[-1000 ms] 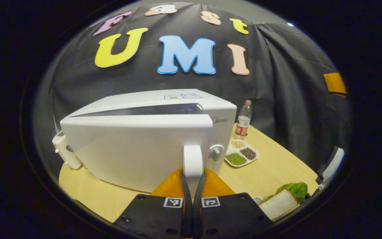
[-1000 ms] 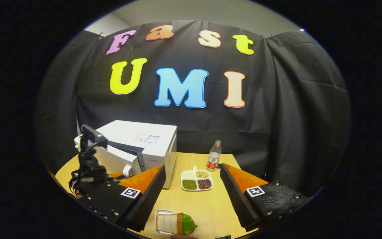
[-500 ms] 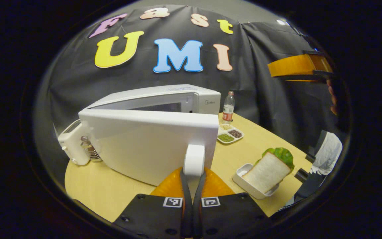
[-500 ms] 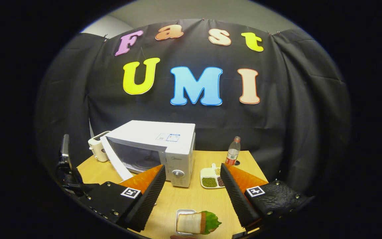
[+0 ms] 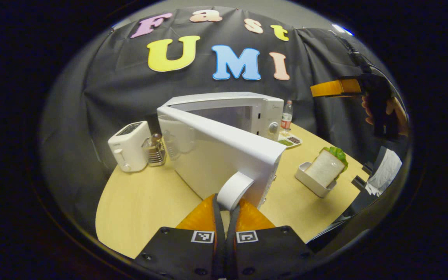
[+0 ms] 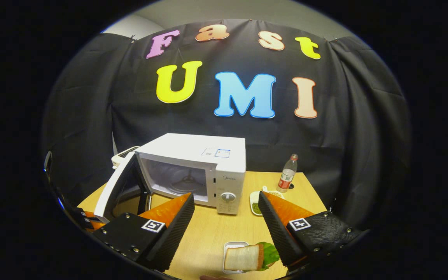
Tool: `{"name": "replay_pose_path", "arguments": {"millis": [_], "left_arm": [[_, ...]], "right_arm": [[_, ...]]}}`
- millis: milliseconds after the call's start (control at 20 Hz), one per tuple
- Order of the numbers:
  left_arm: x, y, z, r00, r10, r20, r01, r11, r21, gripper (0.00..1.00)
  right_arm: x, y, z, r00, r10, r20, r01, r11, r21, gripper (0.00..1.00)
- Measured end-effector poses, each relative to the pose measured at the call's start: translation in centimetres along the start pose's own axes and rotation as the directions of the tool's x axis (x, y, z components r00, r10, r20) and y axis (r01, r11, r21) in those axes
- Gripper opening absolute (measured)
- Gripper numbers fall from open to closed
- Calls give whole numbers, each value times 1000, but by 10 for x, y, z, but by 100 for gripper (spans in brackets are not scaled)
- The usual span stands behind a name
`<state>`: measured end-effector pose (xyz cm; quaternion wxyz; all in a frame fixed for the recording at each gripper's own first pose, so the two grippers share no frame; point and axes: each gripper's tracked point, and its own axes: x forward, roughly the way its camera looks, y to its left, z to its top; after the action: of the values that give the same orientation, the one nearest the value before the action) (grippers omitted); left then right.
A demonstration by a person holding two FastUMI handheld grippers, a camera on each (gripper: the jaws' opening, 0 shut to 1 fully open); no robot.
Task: Open the microwave oven with the left hand, put the food in, and close the microwave oven.
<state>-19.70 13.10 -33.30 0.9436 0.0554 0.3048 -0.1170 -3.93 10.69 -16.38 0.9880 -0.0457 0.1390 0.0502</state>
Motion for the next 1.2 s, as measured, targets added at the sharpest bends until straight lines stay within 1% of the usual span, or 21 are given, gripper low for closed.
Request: {"name": "replay_pose_path", "arguments": {"millis": [150, 350, 550, 650, 750, 800, 850, 950, 1000, 1050, 1150, 1200], "left_arm": [[-21, 38, -12, 999, 36, -2, -36, 999, -7, 7], [-37, 85, -23, 997, 71, 0, -71, 997, -13, 7], [-44, 124, -31, 995, 94, 10, -94, 995, -34, 7], [-51, 134, -32, 997, 81, 11, -81, 996, -47, 7], [-49, 139, -32, 997, 69, 15, -69, 997, -38, 9], [-49, 140, -33, 998, 63, 17, -63, 997, -36, 7], [-50, 142, -33, 998, 58, 21, -57, 998, -38, 8], [-48, 140, -33, 999, 47, 25, -46, 998, -52, 11], [-47, 139, -34, 999, 39, 28, -37, 997, -69, 14], [-51, 141, -34, 998, 49, 36, -46, 995, -84, 16], [-58, 145, -36, 995, 84, 51, -78, 990, -116, 25], [-63, 148, -36, 992, 112, 55, -105, 986, -128, 36]], "right_arm": [[8, 15, -12, 1000, 12, -20, -12, 1000, -12, 100], [14, 27, -29, 998, 28, -57, -30, 999, -22, 100], [18, 27, -45, 994, 38, -106, -39, 999, -8, 100], [18, 22, -53, 991, 34, -132, -33, 999, 8, 100], [17, 13, -62, 987, 28, -160, -25, 999, 25, 100], [17, 5, -67, 984, 20, -175, -15, 999, 30, 100], [16, -3, -73, 982, 11, -190, -4, 999, 37, 100], [15, -25, -86, 974, -14, -228, 25, 999, 48, 100], [13, -37, -94, 967, -27, -251, 40, 998, 49, 100], [11, -49, -101, 960, -35, -276, 52, 997, 53, 100], [3, -70, -118, 946, -44, -322, 67, 996, 61, 100], [-1, -80, -126, 936, -49, -349, 75, 995, 61, 100]]}}
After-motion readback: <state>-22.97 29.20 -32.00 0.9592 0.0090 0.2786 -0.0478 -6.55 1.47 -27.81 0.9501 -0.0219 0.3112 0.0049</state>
